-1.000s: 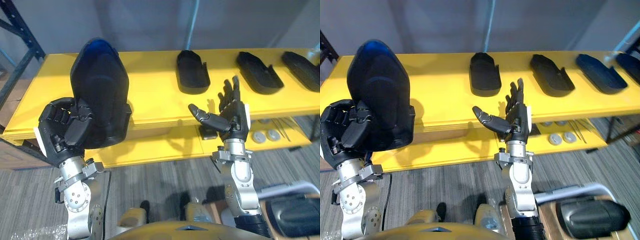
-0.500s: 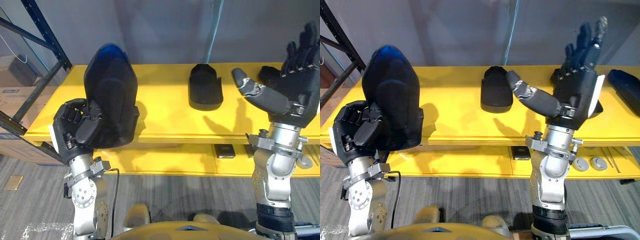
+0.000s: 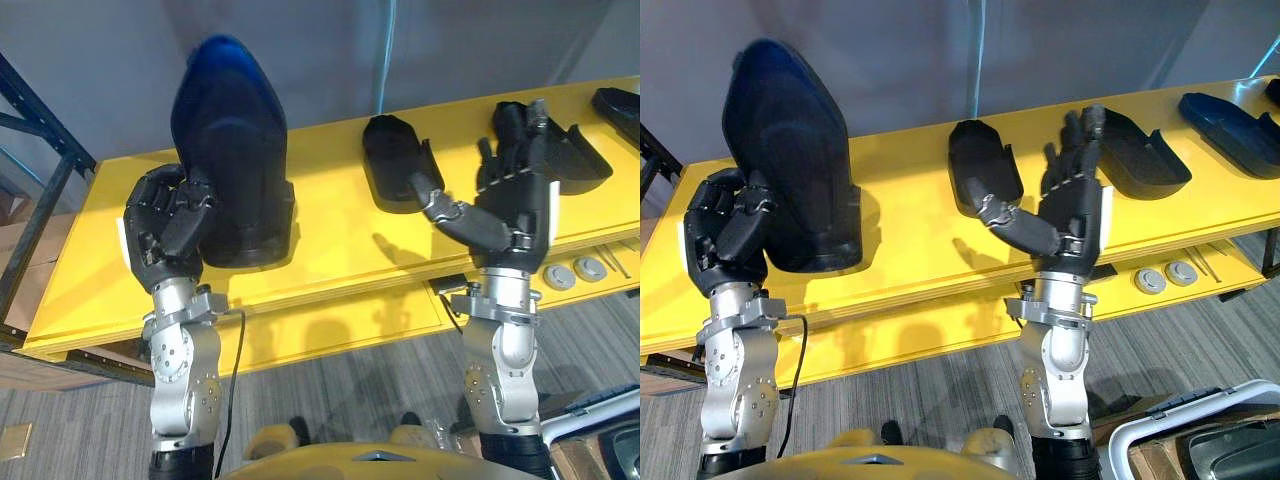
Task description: Walk over and take three plastic housings, then place them on the shelf
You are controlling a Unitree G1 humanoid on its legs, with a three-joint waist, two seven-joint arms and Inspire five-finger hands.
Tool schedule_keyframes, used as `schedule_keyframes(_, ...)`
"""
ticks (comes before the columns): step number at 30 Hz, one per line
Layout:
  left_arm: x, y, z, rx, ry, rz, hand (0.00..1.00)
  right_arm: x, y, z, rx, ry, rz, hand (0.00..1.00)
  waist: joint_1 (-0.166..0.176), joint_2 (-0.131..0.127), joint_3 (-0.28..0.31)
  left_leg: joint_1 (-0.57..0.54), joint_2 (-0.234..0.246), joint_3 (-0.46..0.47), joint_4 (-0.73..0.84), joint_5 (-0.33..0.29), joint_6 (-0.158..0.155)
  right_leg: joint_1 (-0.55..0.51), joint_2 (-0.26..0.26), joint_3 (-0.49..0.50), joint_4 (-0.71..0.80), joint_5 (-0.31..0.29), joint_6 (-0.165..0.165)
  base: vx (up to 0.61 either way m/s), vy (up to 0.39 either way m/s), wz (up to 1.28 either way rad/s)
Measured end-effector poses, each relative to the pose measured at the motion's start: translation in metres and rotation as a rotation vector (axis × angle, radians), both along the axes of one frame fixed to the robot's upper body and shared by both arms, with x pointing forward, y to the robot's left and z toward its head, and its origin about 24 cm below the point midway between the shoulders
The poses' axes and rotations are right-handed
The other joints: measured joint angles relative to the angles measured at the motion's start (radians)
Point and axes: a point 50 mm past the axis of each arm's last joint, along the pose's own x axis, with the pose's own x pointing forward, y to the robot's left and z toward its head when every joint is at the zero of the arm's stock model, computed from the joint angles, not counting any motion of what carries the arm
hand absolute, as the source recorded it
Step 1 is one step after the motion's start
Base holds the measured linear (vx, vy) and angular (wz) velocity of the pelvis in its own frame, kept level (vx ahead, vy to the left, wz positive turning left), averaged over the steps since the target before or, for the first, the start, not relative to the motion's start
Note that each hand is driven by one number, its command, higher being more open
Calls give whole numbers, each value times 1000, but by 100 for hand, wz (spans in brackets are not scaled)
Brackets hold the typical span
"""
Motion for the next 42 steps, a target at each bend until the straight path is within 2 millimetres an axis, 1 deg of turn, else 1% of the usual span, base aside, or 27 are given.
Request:
schedule_keyframes(1, 11, 0, -3, -48, 28, 11, 0, 1, 3, -2, -15, 18, 28, 100, -5, -1, -1, 2, 1, 2, 0, 1, -1, 0, 1, 0, -8, 3, 4, -68, -31, -6)
schedule_keyframes(2, 16, 1, -6, -74, 43, 16, 0, 2, 4, -4, -24, 27, 41, 100, -6, -1, -1, 3, 1, 3, -1, 1, -1, -1, 1, 1, -8, 3, 5, -85, -30, -11)
schedule_keyframes(3, 27, 2, -12, -132, 86, 29, 0, 3, 6, -7, -39, 49, 67, 100, -11, -2, -1, 11, 1, 9, -11, 3, -3, -2, 1, 3, -8, 3, 5, -86, -21, -15)
schedule_keyframes(4, 34, 4, -18, -168, 124, 47, 0, 5, 7, -11, -35, 71, 92, 100, -15, -5, -5, 17, 1, 15, -24, 9, -3, -6, 1, 8, -8, 4, 4, -59, -15, -13)
schedule_keyframes(5, 42, 9, -24, -203, 172, 71, 0, 6, 10, -15, -44, 97, 116, 100, -30, -11, -10, 17, 0, 16, -34, 17, -4, -11, 2, 8, -9, 3, 2, -40, -15, -7)
schedule_keyframes(6, 46, 11, -27, -212, 194, 83, 0, 7, 12, -17, -49, 108, 128, 100, -36, -14, -12, 16, 0, 16, -37, 19, -4, -15, 3, 8, -9, 4, 2, -34, -26, -8)
schedule_keyframes(7, 54, 16, -33, -243, 241, 112, 0, 8, 13, -20, -63, 131, 151, 100, -42, -19, -14, 15, 4, 23, -42, 23, -6, -23, 8, 16, -11, 8, -2, -28, -25, -12)
schedule_keyframes(10, 64, 24, -32, -273, 277, 157, 0, 9, 17, -24, -84, 157, 195, 100, -48, -21, -15, 15, 7, 31, -52, 29, -7, -29, 13, 26, -20, 19, 2, -9, -23, -10)
schedule_keyframes(11, 67, 30, -32, -272, 294, 174, 0, 11, 20, -25, -88, 162, 219, 100, -56, -21, -15, 15, 7, 33, -52, 31, -7, -29, 14, 30, -24, 20, 3, 5, -13, -4)
schedule_keyframes(14, 78, 36, -32, -258, 339, 193, 0, 12, 24, -26, -113, 171, 262, 100, -65, -21, -15, 15, 7, 36, -57, 31, -7, -32, 15, 34, -24, 20, 3, 2, -5, -1)
schedule_keyframes(15, 80, 36, -32, -257, 345, 193, 0, 12, 25, -26, -118, 173, 268, 100, -66, -21, -15, 15, 7, 37, -58, 31, -7, -33, 15, 35, -25, 20, 3, 2, -7, -3)
schedule_keyframes(19, 87, 37, -33, -245, 390, 182, 0, 11, 33, -28, -137, 175, 327, 100, -85, -21, -15, 16, 4, 40, -74, 42, -4, -41, 15, 40, -24, 21, 3, 0, 0, 0)
schedule_keyframes(21, 92, 34, -37, -231, 436, 169, 0, 10, 38, -29, -142, 177, 354, 100, -92, -21, -15, 21, 2, 43, -89, 50, -3, -41, 15, 44, -23, 21, 4, -13, -15, -5)
schedule_keyframes(23, 96, 30, -41, -162, 499, 158, 0, 9, 41, -29, -149, 181, 370, 100, -94, -20, -14, 22, 2, 50, -91, 52, -3, -46, 15, 53, -22, 22, 6, -30, -9, -11)
schedule_keyframes(24, 97, 28, -46, -115, 546, 150, 0, 9, 43, -30, -156, 184, 383, 100, -100, -18, -13, 23, 2, 56, -92, 52, -3, -50, 15, 60, -21, 23, 6, -43, -4, -12)
schedule_keyframes(25, 97, 30, -45, -63, 562, 156, 0, 9, 43, -30, -155, 189, 388, 100, -105, -16, -12, 23, 2, 59, -93, 52, -3, -55, 15, 64, -20, 23, 7, -49, -3, -11)
schedule_keyframes(27, 100, 34, -43, -12, 592, 143, 0, 10, 43, -31, -139, 203, 398, 100, -112, -11, -10, 23, 1, 65, -98, 55, -3, -64, 15, 70, -16, 23, 7, -56, -6, -9)
schedule_keyframes(31, 107, 37, -39, 42, 627, 101, 0, 8, 48, -32, -143, 210, 422, 100, -116, 2, -3, 25, 0, 80, -105, 60, -3, -77, 16, 88, -6, 25, 10, -38, -7, -11)
schedule_keyframes(32, 109, 36, -37, 57, 640, 98, 100, 8, 49, -33, -143, 212, 426, 100, -117, 5, -1, 25, 0, 80, -105, 61, -3, -77, 16, 89, -6, 25, 10, 0, 0, 0)
schedule_keyframes(36, 113, 38, -36, 163, 698, 153, 100, 6, 57, -34, -150, 218, 457, 100, -121, 6, 0, 27, 1, 82, -106, 61, -3, -77, 17, 90, -5, 25, 11, 0, 0, 0)
schedule_keyframes(39, 114, 53, -31, 221, 764, 239, 100, 4, 63, -36, -156, 231, 487, 100, -136, 7, 2, 27, 3, 84, -106, 61, -3, -79, 18, 91, -5, 25, 11, 0, 0, 0)
schedule_keyframes(40, 114, 60, -28, 243, 787, 283, 100, 2, 67, -36, -153, 234, 496, 100, -143, 7, 6, 27, 3, 87, -107, 60, -3, -80, 19, 94, -5, 26, 11, -18, -14, -7)
schedule_keyframes(42, 114, 71, -23, 236, 806, 335, 100, 0, 69, -37, -147, 239, 502, 100, -144, 8, 9, 27, 6, 97, -108, 59, -5, -87, 22, 104, -5, 27, 11, -9, -13, -12)
